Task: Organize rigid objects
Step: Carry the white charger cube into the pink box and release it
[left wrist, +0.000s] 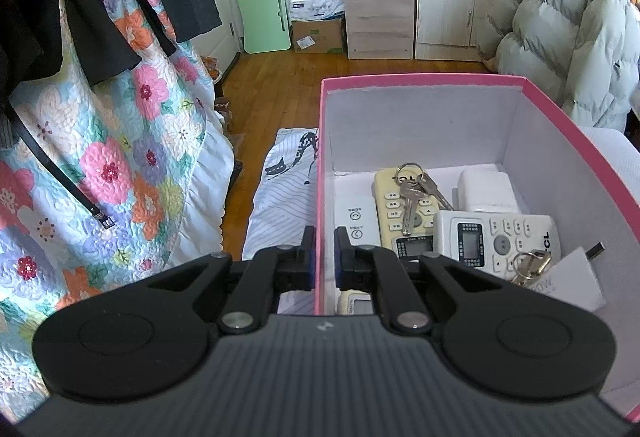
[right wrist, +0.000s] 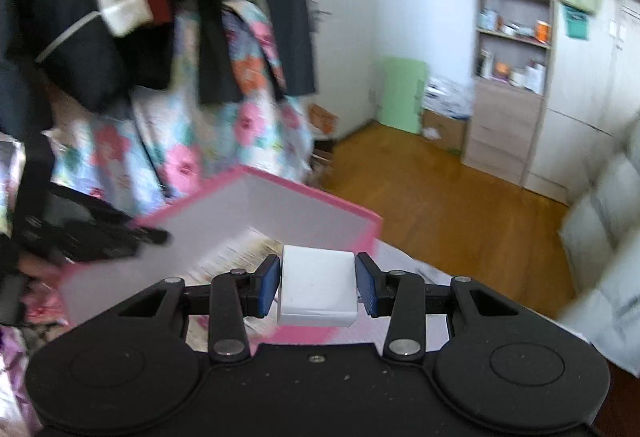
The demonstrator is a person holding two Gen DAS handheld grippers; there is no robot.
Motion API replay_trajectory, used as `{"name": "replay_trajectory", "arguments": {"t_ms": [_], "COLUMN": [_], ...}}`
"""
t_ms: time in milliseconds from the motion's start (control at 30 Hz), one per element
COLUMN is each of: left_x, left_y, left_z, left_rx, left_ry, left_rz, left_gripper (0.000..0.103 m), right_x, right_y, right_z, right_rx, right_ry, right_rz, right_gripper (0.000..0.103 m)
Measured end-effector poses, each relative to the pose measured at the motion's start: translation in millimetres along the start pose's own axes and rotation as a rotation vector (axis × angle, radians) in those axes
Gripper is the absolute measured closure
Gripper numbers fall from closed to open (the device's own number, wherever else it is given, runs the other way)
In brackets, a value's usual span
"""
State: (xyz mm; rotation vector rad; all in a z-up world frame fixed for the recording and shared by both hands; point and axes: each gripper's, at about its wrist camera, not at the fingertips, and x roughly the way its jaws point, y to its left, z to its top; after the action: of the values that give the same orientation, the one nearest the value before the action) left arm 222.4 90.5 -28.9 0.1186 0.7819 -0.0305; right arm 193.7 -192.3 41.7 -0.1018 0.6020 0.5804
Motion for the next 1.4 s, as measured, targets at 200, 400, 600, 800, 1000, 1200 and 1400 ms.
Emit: {"name": "replay_trajectory", "arguments": {"t_ms": [200,400,600,800,1000,1200,1400], "left_x": [0.1,-0.8,-1.7,-1.5,-0.6,-1.5,-1.3], "left_y": [1.6,2.9,5.0,4.8,2.4,1.5,1.7], "left_z": [0.1,-0.8,-1.6,-1.5,-1.0,-1.5,-1.4], "left_rx": [-0.015,-0.025,-0.034,-0.032,-0.013,-0.012,-0.011], "left_ry": [-0.004,-0.013,-0.022,-0.023,-0.022,-0.023,-0.022], "left_rz": [0.000,-0.004,-0.019,-0.022,-0.013,-0.011,-0.008], "left_gripper": [0.098,0.099,0.099,0.099,0.098,0.098,0.098], "right_x": [40.6,109.4,158.7,193.1,168.1,93.5,27.2], "right_y": [31.7,39.2,38.9,39.1,33.2,21.9,20.0], "right_z": [23.6,40.9,47.7,40.0,42.2,35.7,11.7], "right_rx": [-0.110,-0.148,-0.143,-0.123,-0.065,0.075,0.134], "right_ry": [0.056,0.210,0.326,0.399,0.293,0.133,0.023], "right_rz": [0.030,0.023,0.014,-0.022,-0.079,-0.086,-0.094], "right_gripper": [0.057,0.057,0.057,0.057,0.054,0.052,0.051]}}
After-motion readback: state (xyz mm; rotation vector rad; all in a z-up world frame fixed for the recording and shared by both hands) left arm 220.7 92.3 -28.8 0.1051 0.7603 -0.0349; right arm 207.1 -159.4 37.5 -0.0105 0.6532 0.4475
